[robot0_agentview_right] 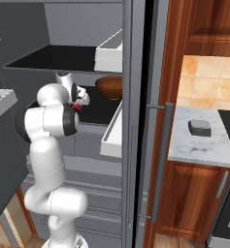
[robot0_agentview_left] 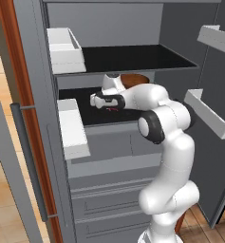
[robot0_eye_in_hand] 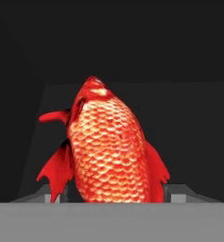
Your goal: Take the fish from the fridge and place it on the digital scale on the counter by the fridge. Wait a few seconds for a reading, then move it to the plate on the dining counter.
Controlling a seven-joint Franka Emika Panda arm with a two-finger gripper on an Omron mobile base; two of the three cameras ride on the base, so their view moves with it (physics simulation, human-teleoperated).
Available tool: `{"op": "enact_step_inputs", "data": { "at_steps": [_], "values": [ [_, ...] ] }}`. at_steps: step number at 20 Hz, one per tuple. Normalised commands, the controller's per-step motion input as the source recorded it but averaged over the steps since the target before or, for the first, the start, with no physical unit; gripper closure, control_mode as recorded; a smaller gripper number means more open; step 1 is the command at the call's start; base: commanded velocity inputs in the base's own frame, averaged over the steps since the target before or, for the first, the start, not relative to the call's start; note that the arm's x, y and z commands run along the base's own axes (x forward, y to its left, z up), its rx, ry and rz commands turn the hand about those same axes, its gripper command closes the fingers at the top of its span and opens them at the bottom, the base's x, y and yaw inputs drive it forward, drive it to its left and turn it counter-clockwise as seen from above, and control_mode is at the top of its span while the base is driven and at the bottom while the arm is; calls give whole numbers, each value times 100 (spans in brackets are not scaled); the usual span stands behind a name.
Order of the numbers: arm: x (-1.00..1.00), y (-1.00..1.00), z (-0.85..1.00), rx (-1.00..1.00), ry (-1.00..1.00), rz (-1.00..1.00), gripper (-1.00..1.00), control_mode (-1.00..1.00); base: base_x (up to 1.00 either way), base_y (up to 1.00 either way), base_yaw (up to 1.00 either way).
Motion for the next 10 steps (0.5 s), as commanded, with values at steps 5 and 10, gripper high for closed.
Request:
{"op": "enact_step_inputs", "data": {
  "at_steps": [5,10],
  "values": [
    [-26,-4,0,0,0,0,100,-100,0,0,0],
    [-20,-9,0,0,0,0,100,-100,0,0,0]
  ]
}}
